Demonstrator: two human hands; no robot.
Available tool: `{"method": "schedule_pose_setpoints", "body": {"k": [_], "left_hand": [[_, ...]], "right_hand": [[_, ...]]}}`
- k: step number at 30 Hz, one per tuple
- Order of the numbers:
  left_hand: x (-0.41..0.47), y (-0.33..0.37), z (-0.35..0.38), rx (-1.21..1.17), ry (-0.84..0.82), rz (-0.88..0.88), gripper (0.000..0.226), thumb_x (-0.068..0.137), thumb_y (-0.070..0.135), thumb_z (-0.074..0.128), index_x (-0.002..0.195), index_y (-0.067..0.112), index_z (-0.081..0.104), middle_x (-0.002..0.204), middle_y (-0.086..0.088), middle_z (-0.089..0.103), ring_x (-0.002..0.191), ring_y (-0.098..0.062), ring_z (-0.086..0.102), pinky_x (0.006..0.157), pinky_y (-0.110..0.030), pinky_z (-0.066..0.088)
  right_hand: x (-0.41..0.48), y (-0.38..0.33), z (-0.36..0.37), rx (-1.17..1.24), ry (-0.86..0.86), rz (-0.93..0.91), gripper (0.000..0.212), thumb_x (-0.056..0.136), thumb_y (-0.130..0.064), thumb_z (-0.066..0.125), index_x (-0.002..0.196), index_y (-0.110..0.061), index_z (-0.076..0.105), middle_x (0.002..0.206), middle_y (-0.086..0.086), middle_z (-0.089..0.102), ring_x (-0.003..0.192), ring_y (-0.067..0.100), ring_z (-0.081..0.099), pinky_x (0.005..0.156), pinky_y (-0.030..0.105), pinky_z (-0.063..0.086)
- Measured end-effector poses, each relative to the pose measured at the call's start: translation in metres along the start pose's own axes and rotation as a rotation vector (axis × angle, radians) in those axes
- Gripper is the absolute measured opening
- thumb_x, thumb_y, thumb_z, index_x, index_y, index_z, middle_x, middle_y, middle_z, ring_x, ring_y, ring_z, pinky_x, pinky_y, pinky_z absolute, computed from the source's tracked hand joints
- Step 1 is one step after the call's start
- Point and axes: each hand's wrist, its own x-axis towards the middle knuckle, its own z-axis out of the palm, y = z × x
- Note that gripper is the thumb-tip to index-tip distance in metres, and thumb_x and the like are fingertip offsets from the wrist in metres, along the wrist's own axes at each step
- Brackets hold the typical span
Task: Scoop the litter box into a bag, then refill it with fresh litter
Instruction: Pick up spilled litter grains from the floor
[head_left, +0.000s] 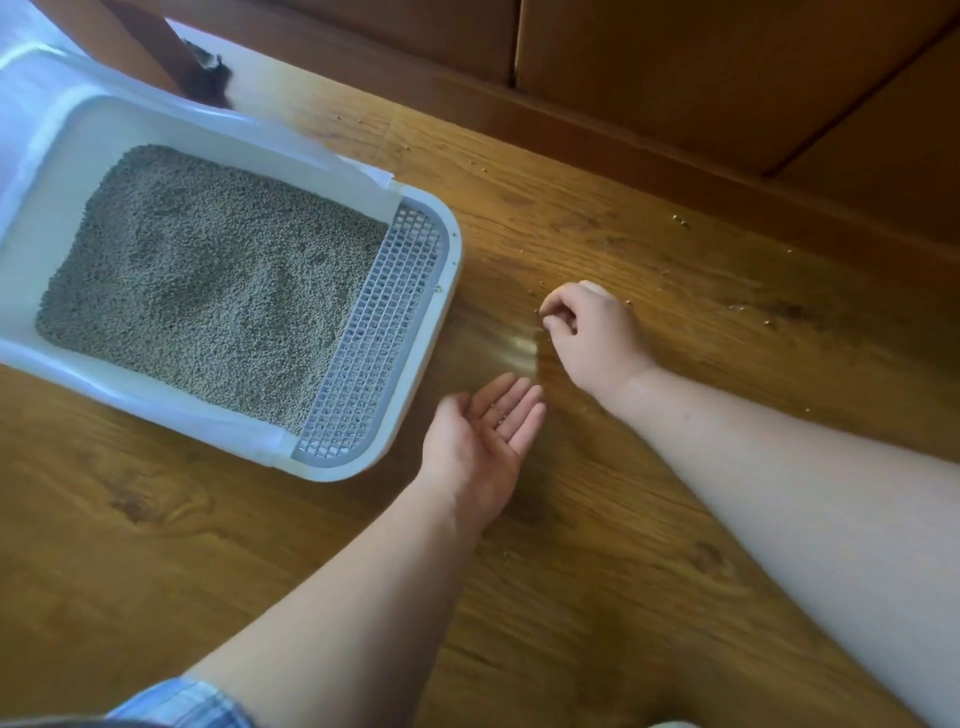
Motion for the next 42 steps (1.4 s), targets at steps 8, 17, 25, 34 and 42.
{"method": "schedule_pose_setpoints", "body": {"k": [8, 17, 25, 34, 42], "left_hand": [[-0.006, 0.003, -0.001, 0.016, 0.015, 0.003, 0.054, 0.105, 0.03, 0.021, 0.118, -0.004, 0.06, 0.115, -0.024, 0.069, 0.111, -0.036, 0.065, 0.103, -0.046, 0.048], [-0.011, 0.004, -0.003, 0.023, 0.006, 0.013, 0.052, 0.105, 0.028, 0.023, 0.118, -0.005, 0.061, 0.116, -0.024, 0.069, 0.111, -0.035, 0.066, 0.102, -0.045, 0.049], [-0.024, 0.003, -0.002, -0.007, -0.009, 0.041, 0.052, 0.105, 0.028, 0.023, 0.12, -0.005, 0.06, 0.116, -0.024, 0.069, 0.111, -0.035, 0.066, 0.1, -0.044, 0.05], [-0.028, -0.011, 0.004, -0.04, -0.004, 0.028, 0.052, 0.105, 0.028, 0.022, 0.12, -0.005, 0.059, 0.116, -0.025, 0.069, 0.112, -0.036, 0.064, 0.1, -0.044, 0.05], [0.001, -0.03, 0.034, 0.057, -0.166, -0.017, 0.051, 0.104, 0.027, 0.024, 0.134, -0.003, 0.052, 0.132, -0.024, 0.06, 0.122, -0.032, 0.06, 0.102, -0.043, 0.048]], "right_hand": [[0.024, 0.005, 0.013, -0.126, -0.041, 0.003, 0.007, 0.094, -0.021, 0.061, 0.089, -0.025, 0.063, 0.095, -0.006, 0.056, 0.088, 0.017, 0.055, 0.073, 0.027, 0.043], [0.032, -0.003, 0.013, -0.132, 0.064, -0.006, 0.011, 0.097, -0.02, 0.054, 0.089, -0.022, 0.06, 0.095, -0.006, 0.055, 0.084, 0.016, 0.054, 0.068, 0.027, 0.043], [0.04, -0.012, 0.019, -0.281, 0.047, 0.016, 0.016, 0.099, -0.02, 0.048, 0.086, -0.025, 0.056, 0.093, -0.006, 0.055, 0.079, 0.017, 0.053, 0.058, 0.027, 0.044], [0.015, -0.034, -0.006, -0.173, -0.168, -0.017, 0.005, 0.089, -0.029, 0.059, 0.087, -0.025, 0.06, 0.084, -0.007, 0.057, 0.072, 0.015, 0.056, 0.056, 0.026, 0.042], [-0.044, -0.009, -0.049, -0.058, -0.389, -0.214, 0.016, 0.088, -0.026, 0.053, 0.092, -0.03, 0.068, 0.089, -0.015, 0.061, 0.086, 0.01, 0.058, 0.075, 0.032, 0.05]]}}
